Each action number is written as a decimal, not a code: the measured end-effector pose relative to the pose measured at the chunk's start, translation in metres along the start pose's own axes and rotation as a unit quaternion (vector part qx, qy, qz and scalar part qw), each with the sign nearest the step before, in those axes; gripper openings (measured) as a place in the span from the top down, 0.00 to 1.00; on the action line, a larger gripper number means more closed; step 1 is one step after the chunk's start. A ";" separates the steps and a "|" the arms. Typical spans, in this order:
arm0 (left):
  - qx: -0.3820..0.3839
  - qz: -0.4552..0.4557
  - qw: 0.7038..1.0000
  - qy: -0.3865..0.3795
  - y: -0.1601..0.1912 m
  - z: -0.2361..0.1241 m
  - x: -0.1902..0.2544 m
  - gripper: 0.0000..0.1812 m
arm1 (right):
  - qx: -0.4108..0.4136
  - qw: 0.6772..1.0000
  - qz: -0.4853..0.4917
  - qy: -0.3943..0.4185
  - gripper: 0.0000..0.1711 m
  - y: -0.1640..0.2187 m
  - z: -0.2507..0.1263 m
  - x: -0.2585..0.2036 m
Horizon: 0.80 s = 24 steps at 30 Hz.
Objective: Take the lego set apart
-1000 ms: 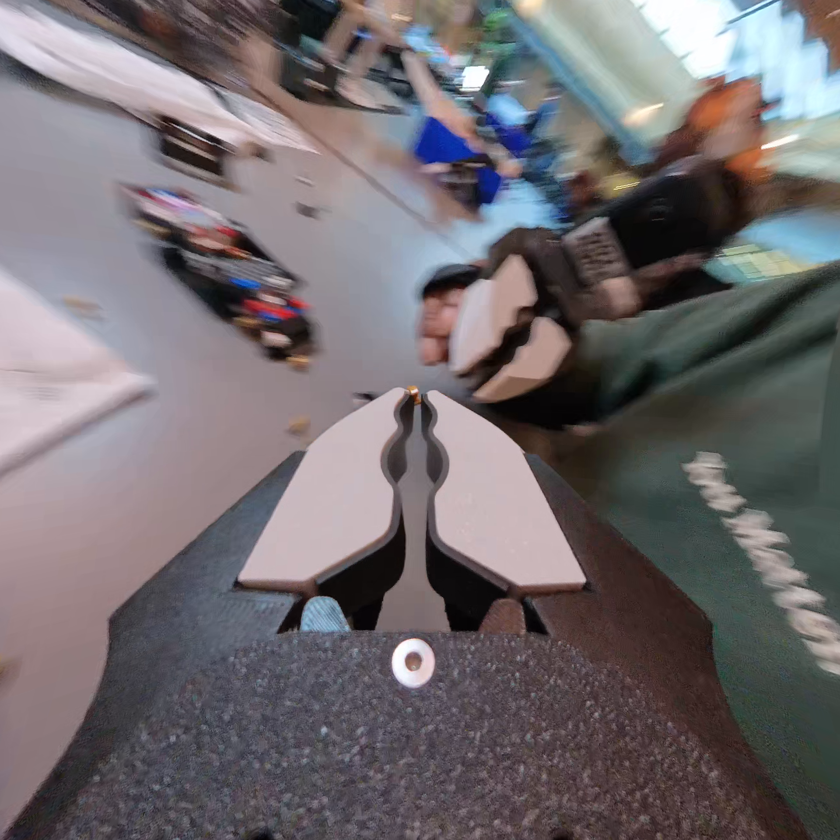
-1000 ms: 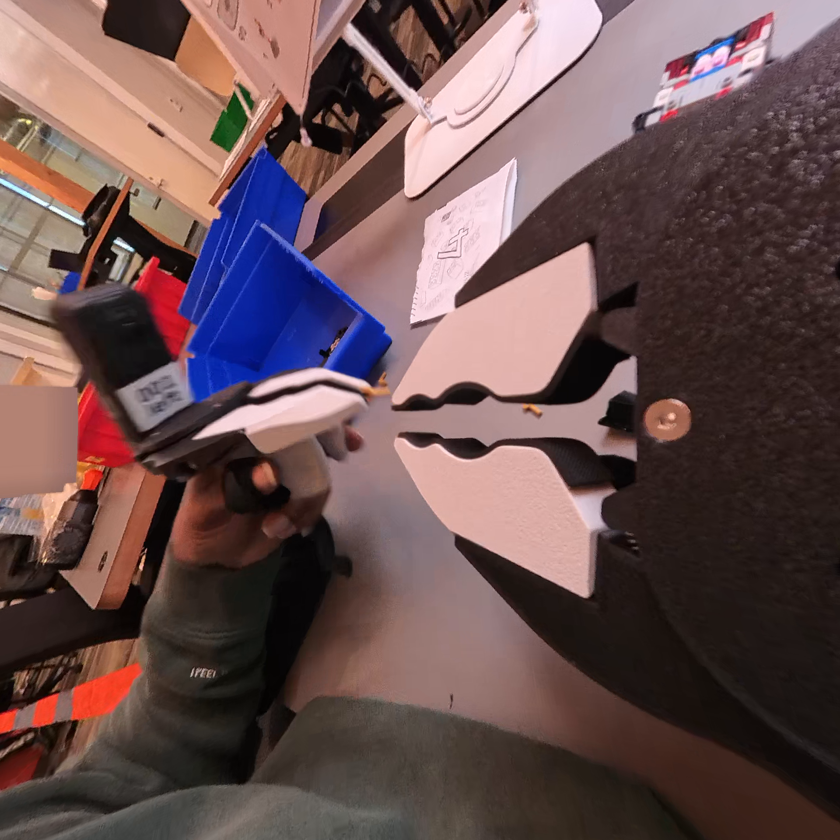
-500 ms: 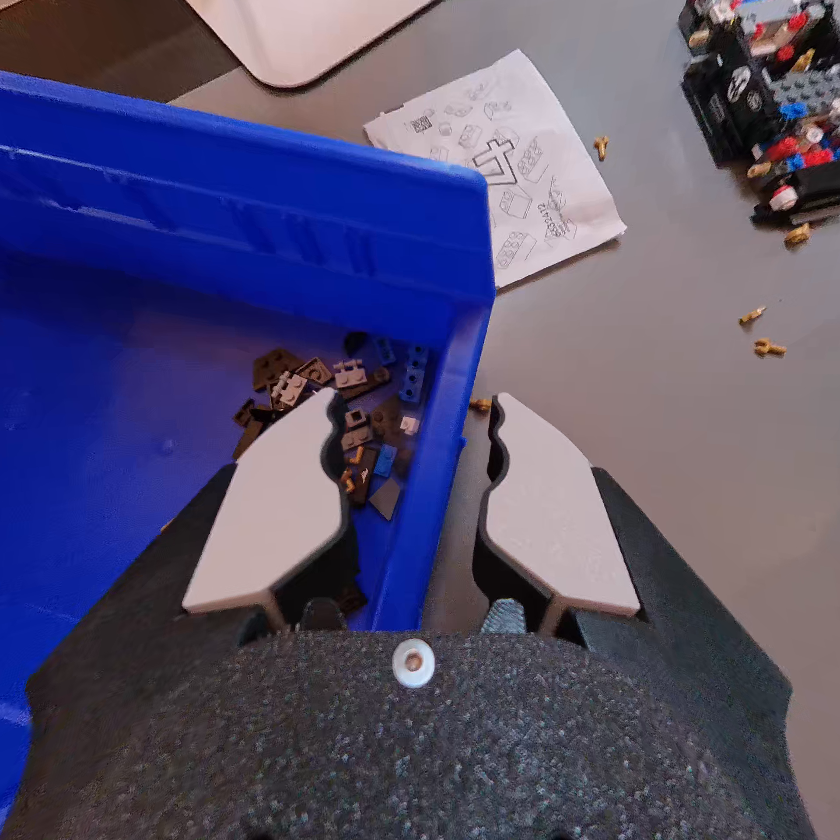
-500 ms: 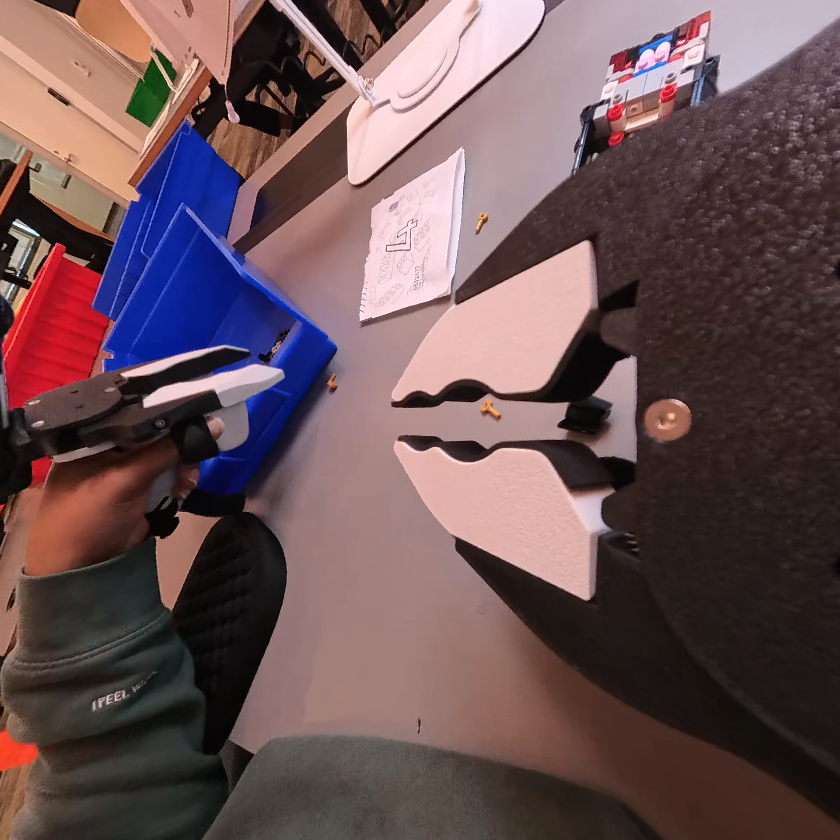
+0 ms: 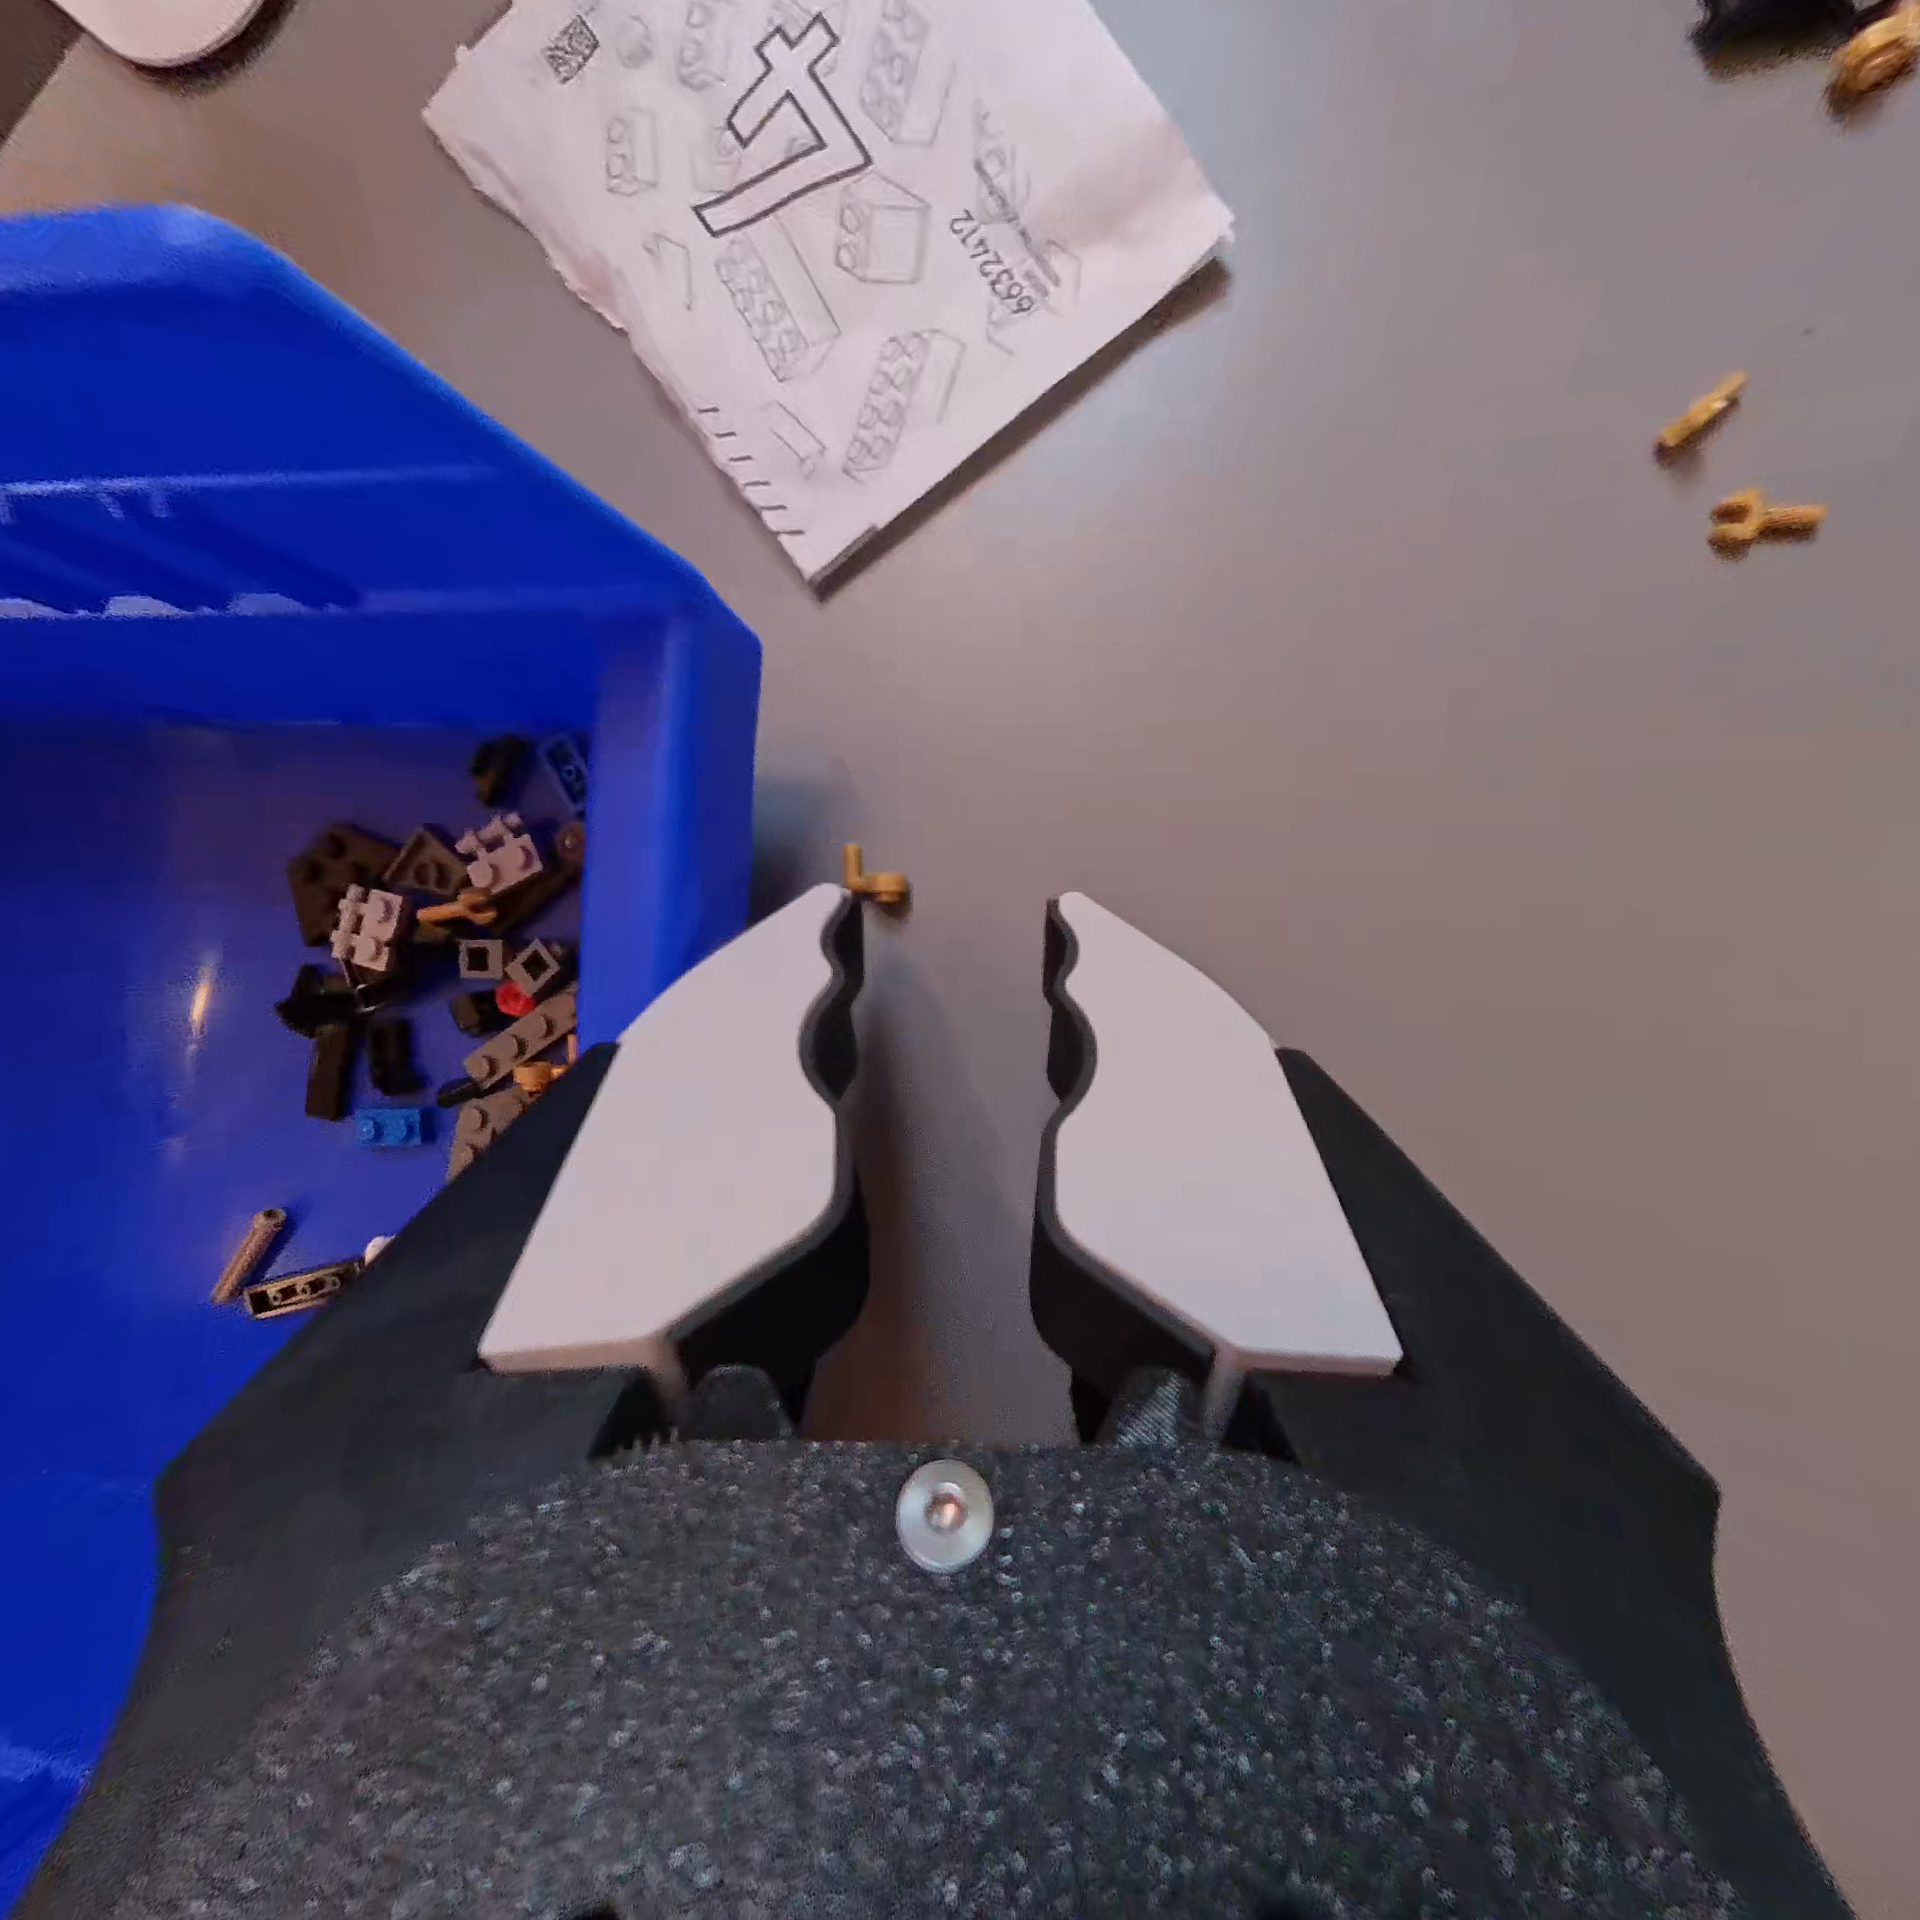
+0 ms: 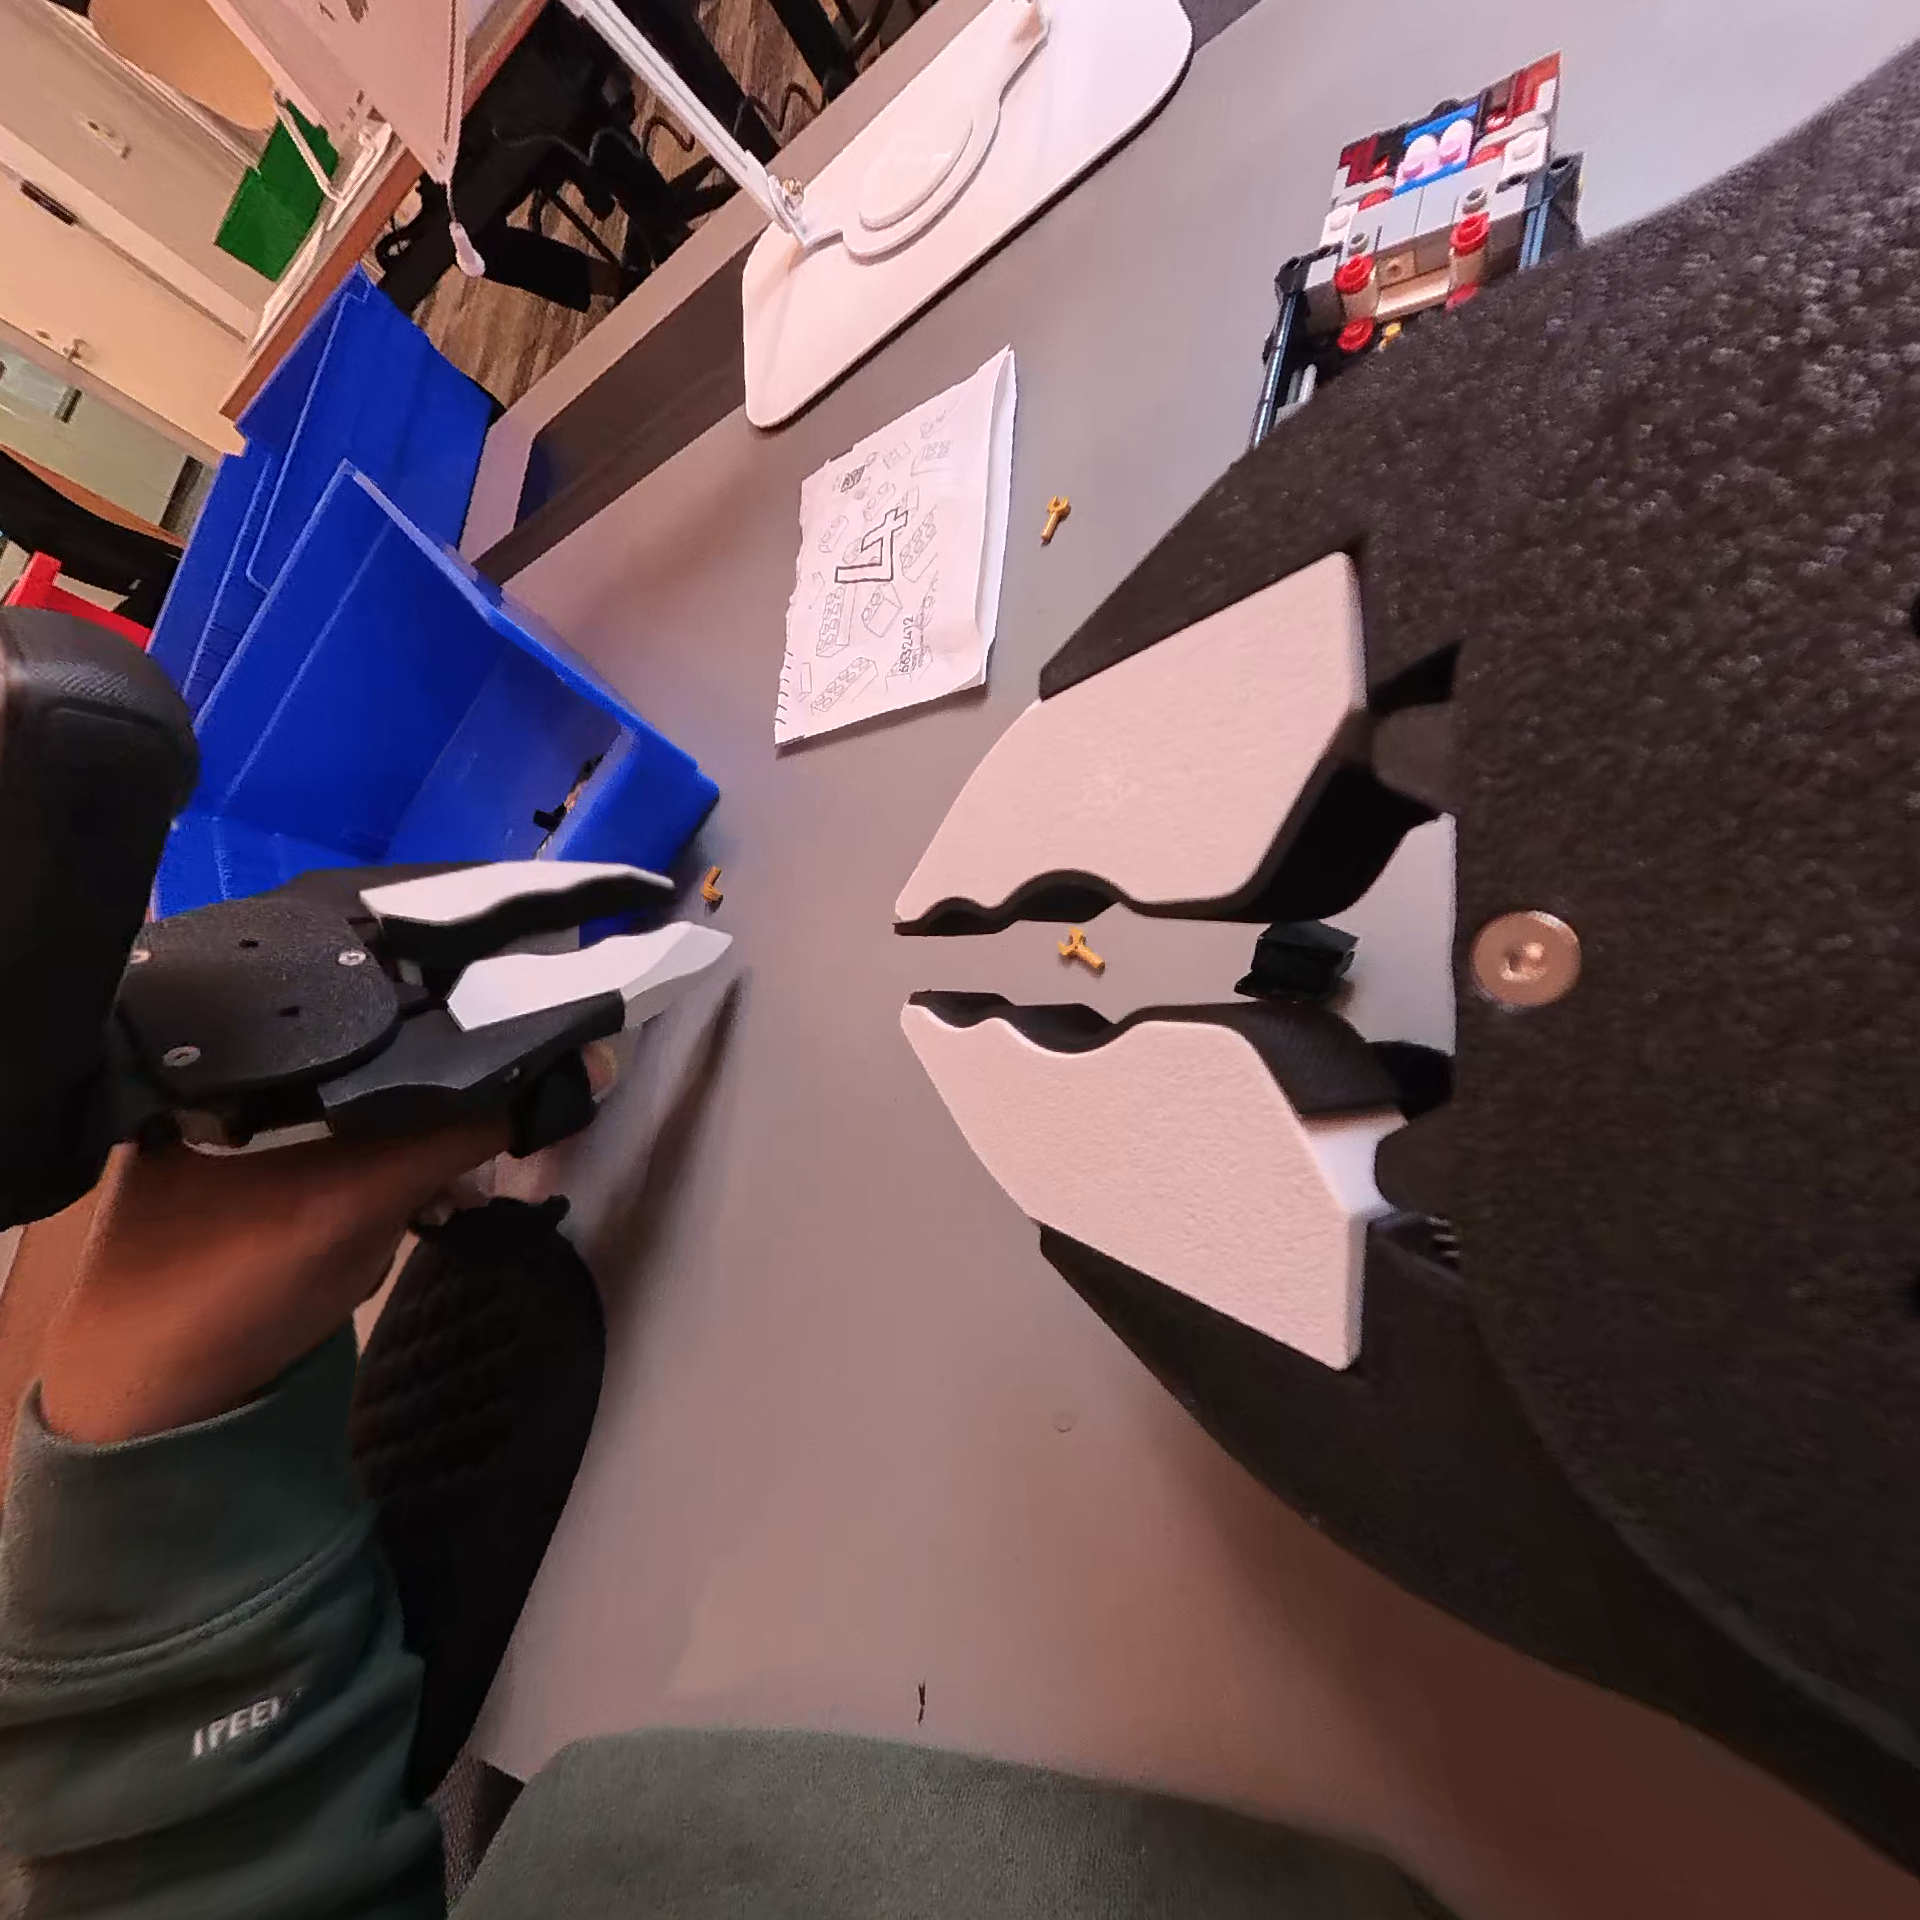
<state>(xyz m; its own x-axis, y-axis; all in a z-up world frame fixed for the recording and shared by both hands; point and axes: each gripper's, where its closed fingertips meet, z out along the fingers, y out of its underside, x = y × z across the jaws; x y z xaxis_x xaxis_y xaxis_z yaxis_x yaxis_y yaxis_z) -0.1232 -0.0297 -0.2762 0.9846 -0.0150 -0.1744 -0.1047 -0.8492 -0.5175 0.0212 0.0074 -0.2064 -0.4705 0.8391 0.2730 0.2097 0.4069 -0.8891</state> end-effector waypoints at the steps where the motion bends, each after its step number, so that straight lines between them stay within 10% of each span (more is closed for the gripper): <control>1: -0.009 0.006 1.000 -0.011 0.002 0.003 -0.003 0.81 | -0.001 1.000 -0.001 0.000 0.94 0.000 0.000 0.000; 16: -0.019 0.017 1.000 -0.006 0.003 0.010 -0.010 0.96 | -0.013 1.000 -0.006 0.005 0.95 0.003 -0.003 0.001; 24: 0.154 -0.070 0.974 -0.150 -0.035 -0.073 -0.088 0.96 | -0.025 0.999 0.013 0.030 0.95 0.008 -0.007 0.015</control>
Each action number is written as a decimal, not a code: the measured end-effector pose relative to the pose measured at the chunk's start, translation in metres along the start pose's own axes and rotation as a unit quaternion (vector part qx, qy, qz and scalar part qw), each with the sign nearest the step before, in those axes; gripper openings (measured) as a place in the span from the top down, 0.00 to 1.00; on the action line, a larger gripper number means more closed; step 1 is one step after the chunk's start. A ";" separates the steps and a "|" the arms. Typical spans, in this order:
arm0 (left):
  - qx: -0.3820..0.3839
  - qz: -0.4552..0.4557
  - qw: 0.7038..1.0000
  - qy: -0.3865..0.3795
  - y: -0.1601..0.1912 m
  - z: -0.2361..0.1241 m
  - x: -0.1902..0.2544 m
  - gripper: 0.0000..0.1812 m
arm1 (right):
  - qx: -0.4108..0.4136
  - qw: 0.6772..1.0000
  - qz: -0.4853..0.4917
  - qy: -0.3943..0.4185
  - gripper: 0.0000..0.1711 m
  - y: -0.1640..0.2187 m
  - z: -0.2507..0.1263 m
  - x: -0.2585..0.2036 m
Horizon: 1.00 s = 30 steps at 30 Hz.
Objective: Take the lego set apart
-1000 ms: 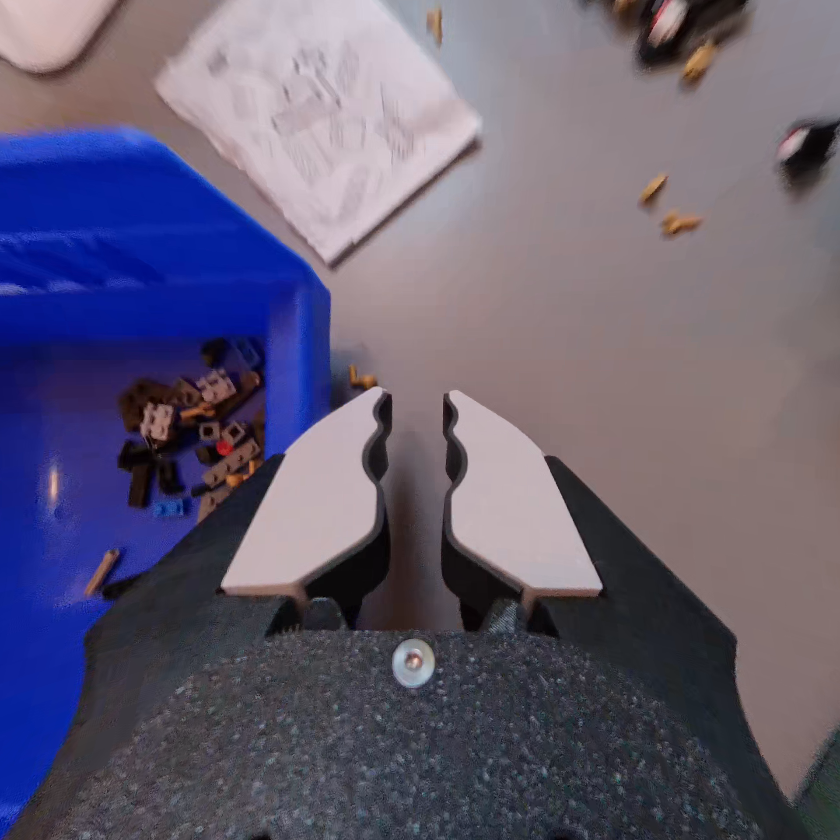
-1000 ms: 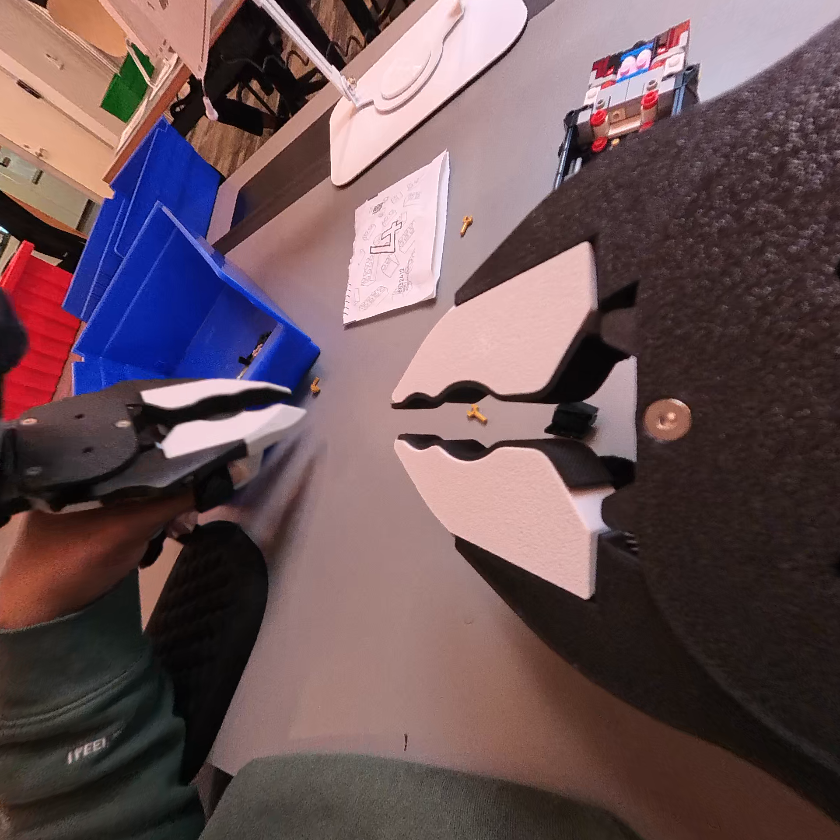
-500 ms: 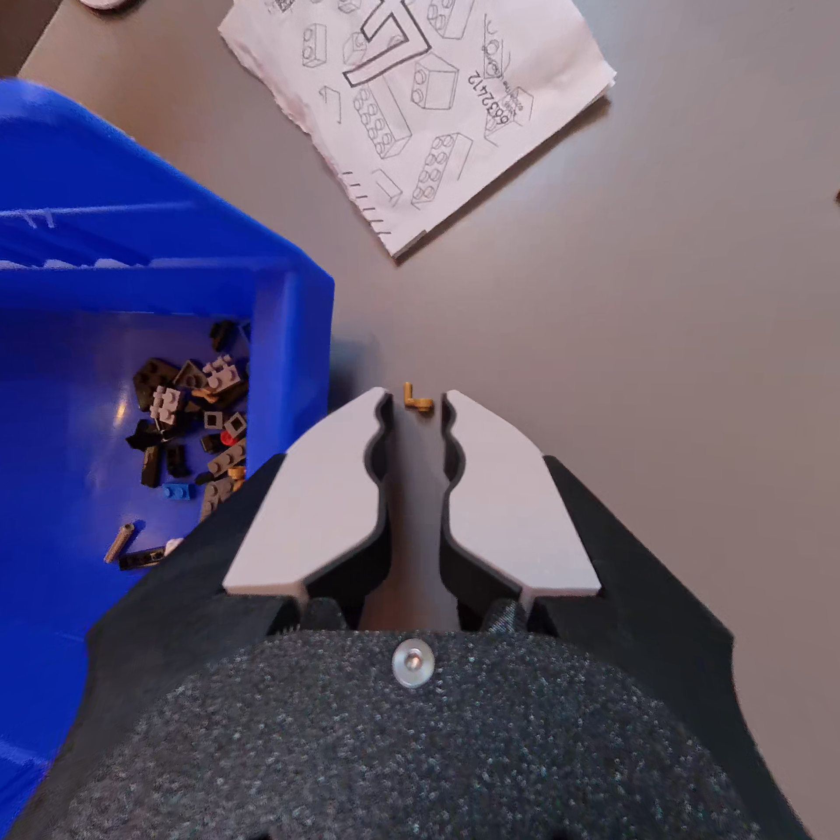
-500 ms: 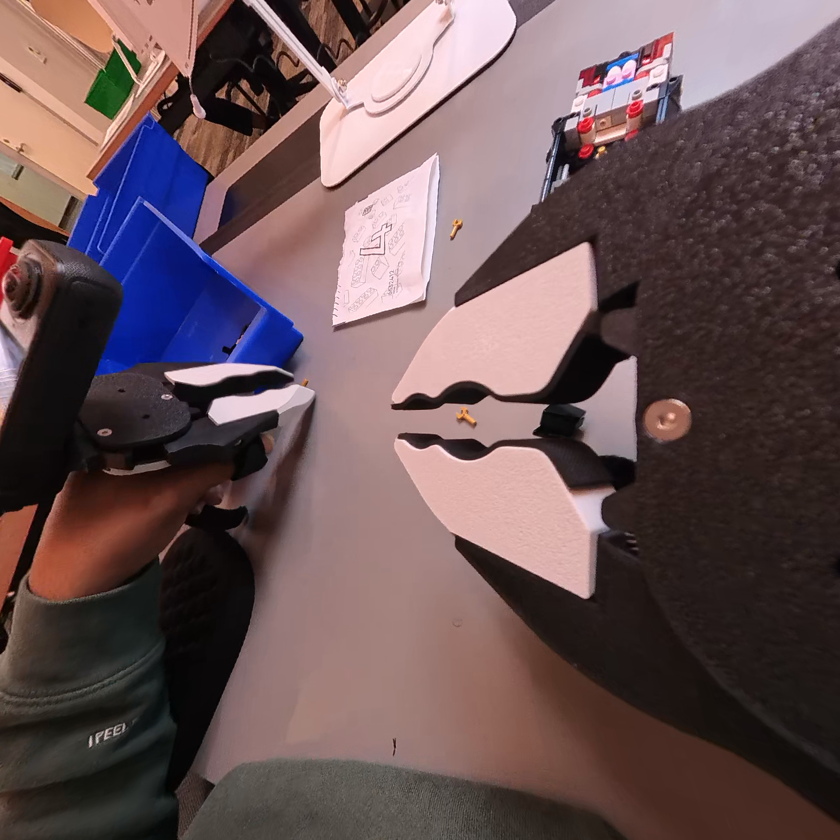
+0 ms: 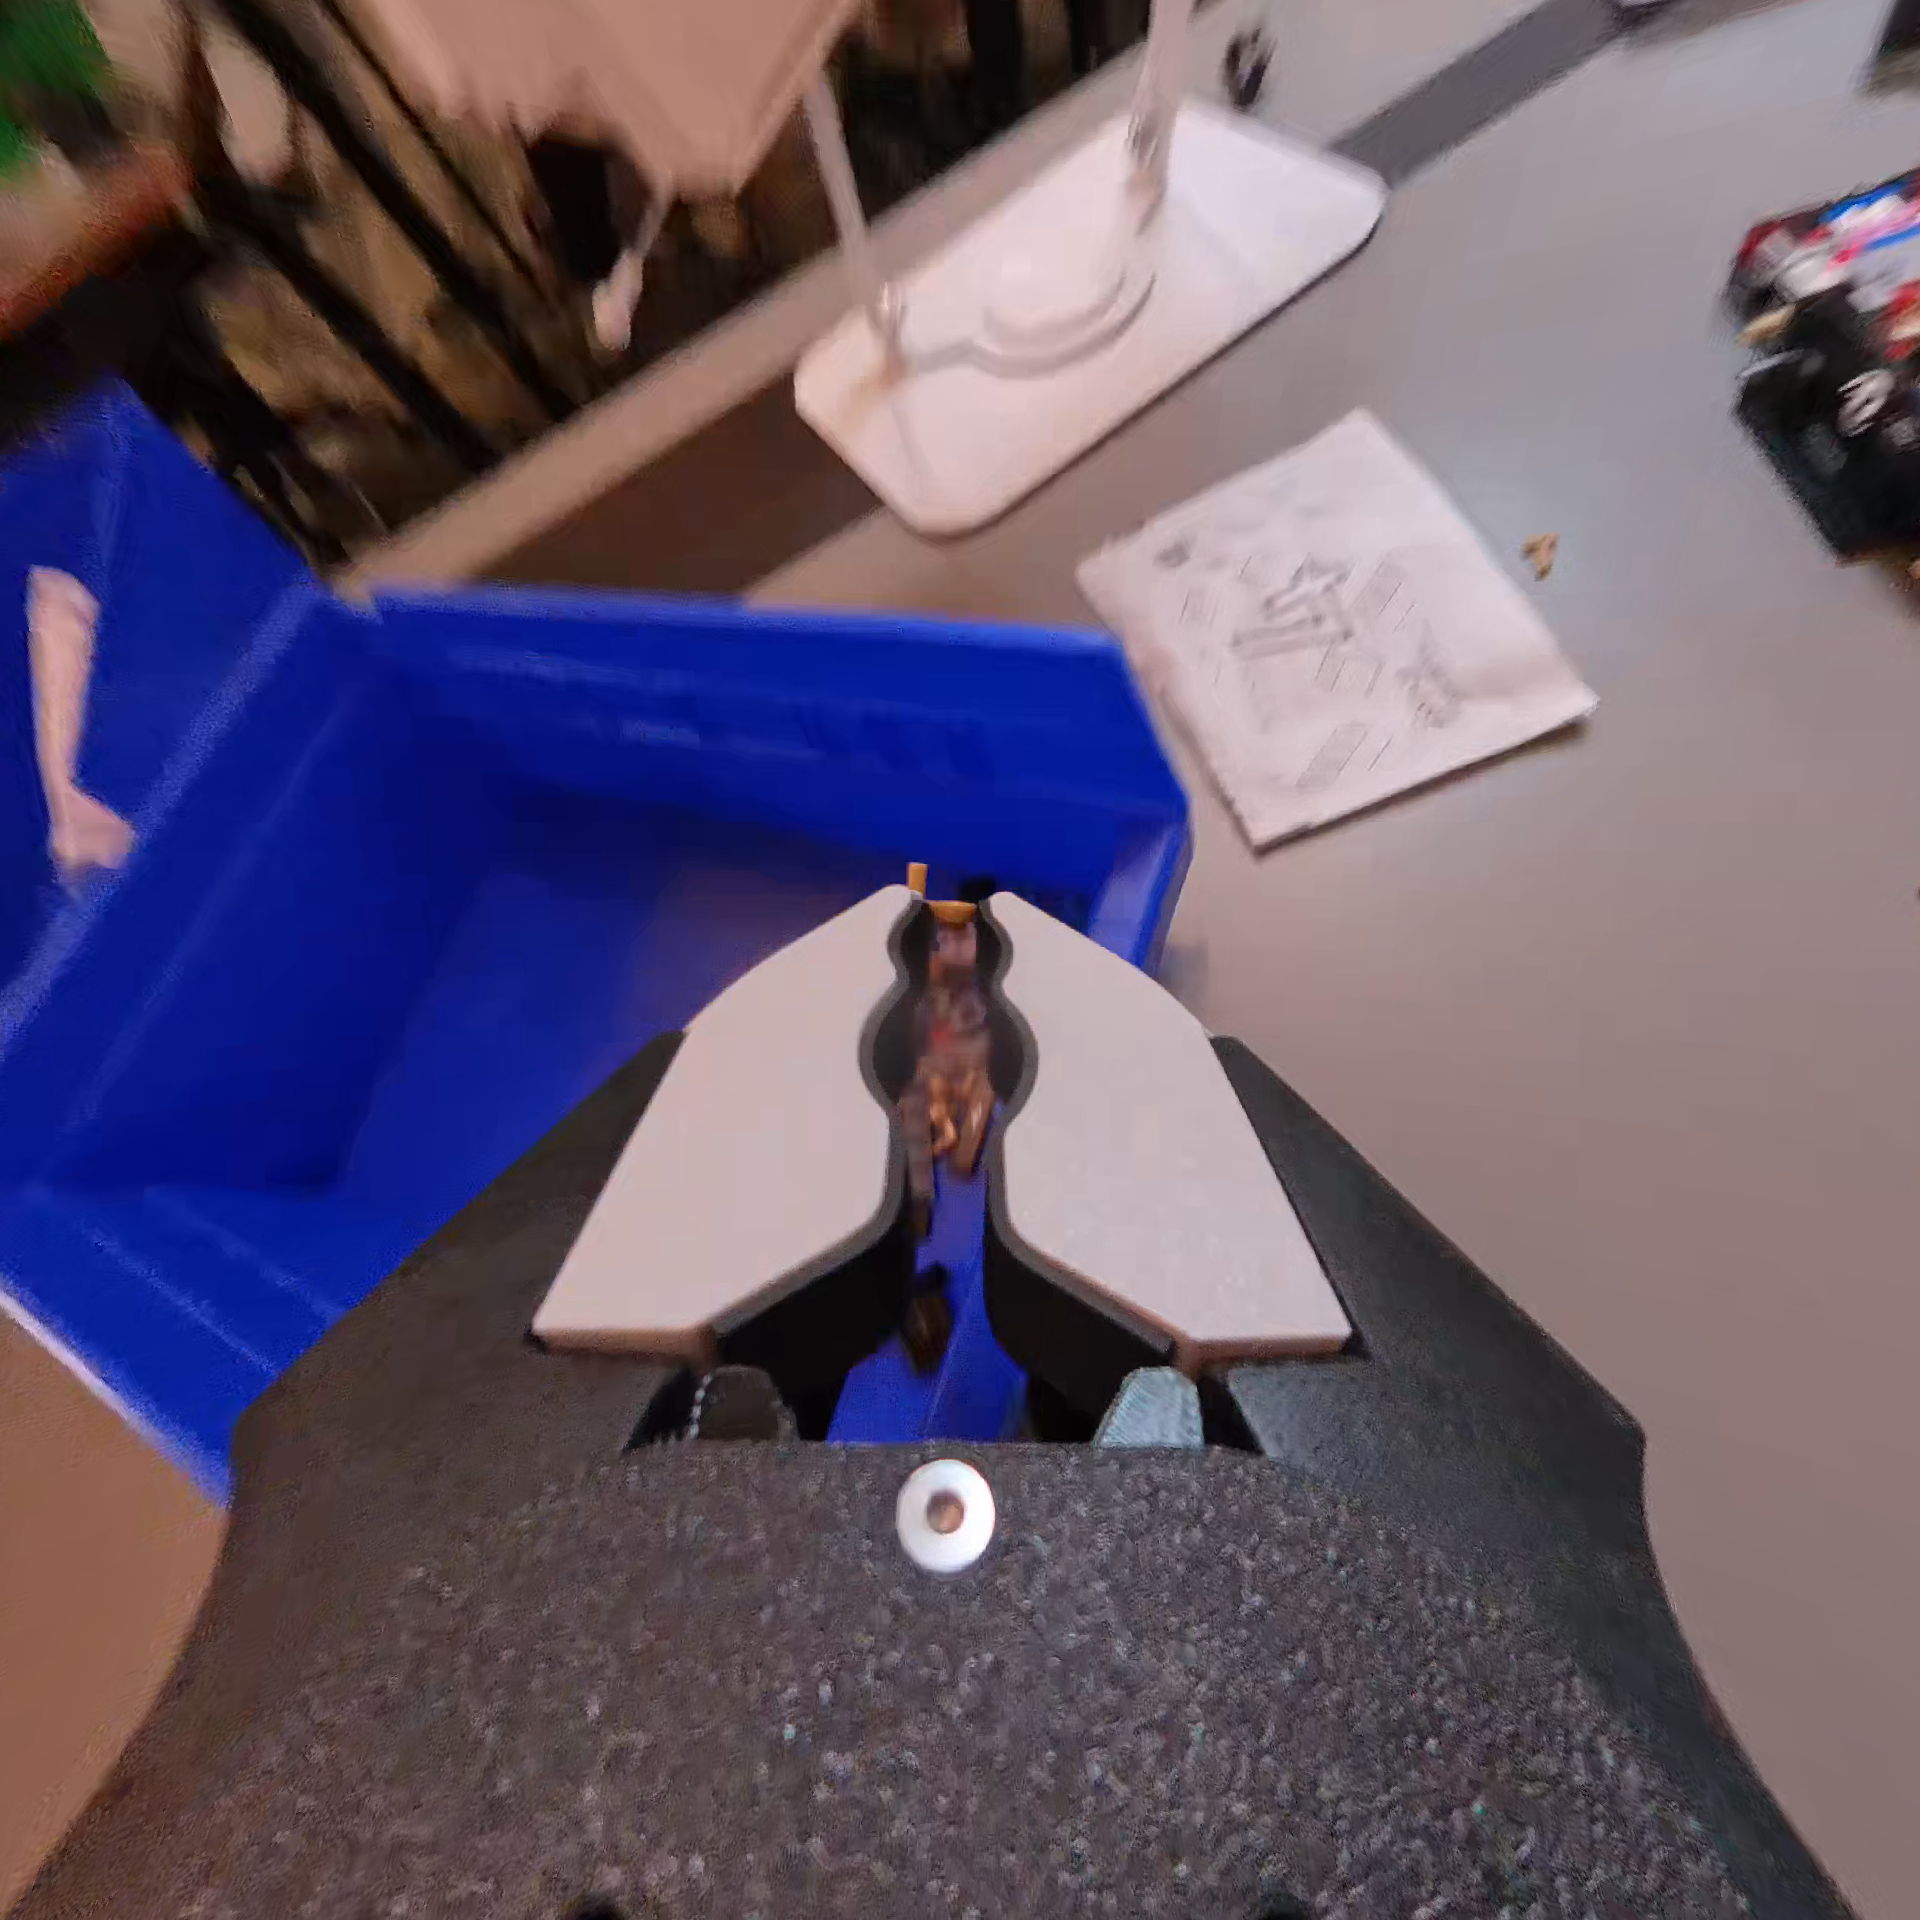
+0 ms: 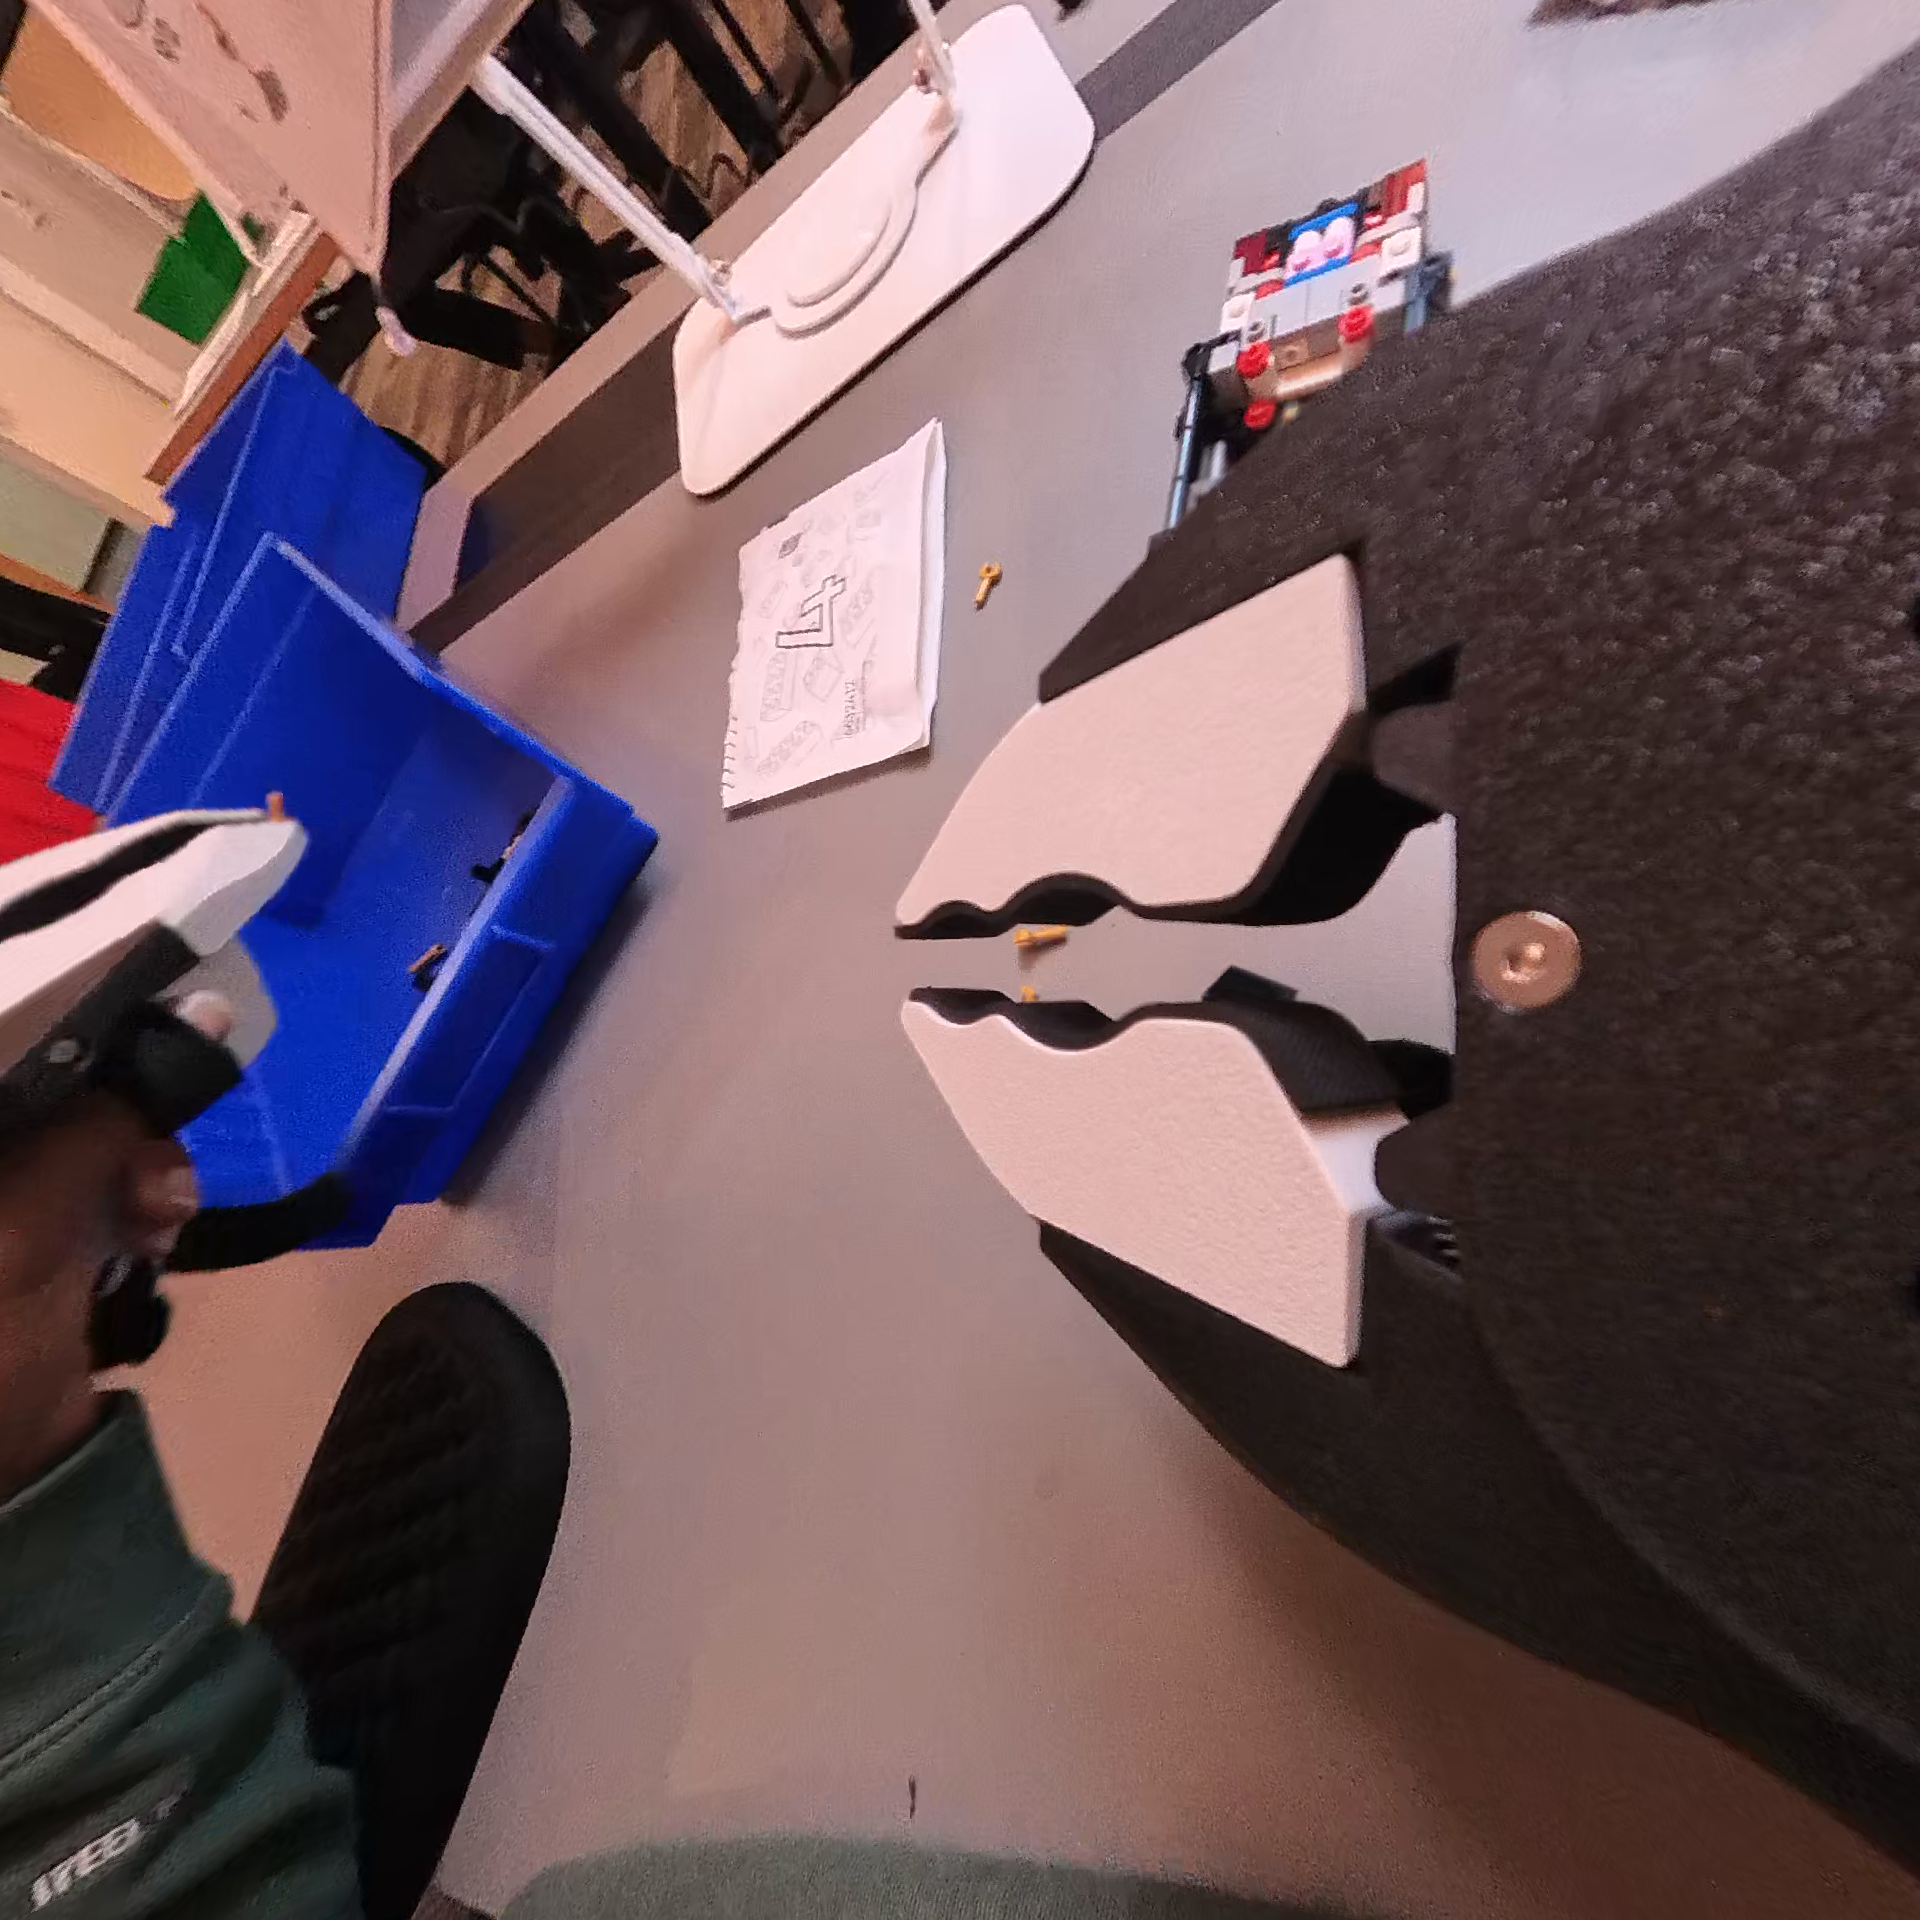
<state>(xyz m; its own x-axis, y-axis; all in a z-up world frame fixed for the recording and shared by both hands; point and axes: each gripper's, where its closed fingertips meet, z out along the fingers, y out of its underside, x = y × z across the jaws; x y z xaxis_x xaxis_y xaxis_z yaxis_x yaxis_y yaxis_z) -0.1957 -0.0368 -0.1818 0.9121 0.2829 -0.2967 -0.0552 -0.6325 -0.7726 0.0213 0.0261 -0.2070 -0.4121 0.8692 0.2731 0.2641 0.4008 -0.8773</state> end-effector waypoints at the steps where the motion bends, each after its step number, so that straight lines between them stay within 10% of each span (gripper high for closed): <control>1: -0.033 -0.028 0.999 0.013 0.013 0.006 -0.004 0.82 | -0.009 1.000 0.005 0.001 0.95 0.003 0.001 0.001; 6: -0.074 -0.060 0.993 0.069 0.039 0.021 0.012 0.52 | -0.043 0.999 0.017 -0.011 0.94 0.016 0.006 -0.002; 13: -0.119 -0.042 0.986 0.111 0.057 0.025 0.033 0.50 | -0.075 0.997 0.029 -0.019 0.92 0.030 0.013 -0.004; 19: -0.076 -0.027 0.984 0.158 0.041 0.013 0.048 0.75 | -0.077 0.996 0.028 -0.019 0.92 0.031 0.015 -0.004; 30: 0.004 0.033 0.972 0.232 0.017 0.006 0.100 0.71 | -0.171 0.984 0.033 -0.044 0.81 0.048 0.032 0.005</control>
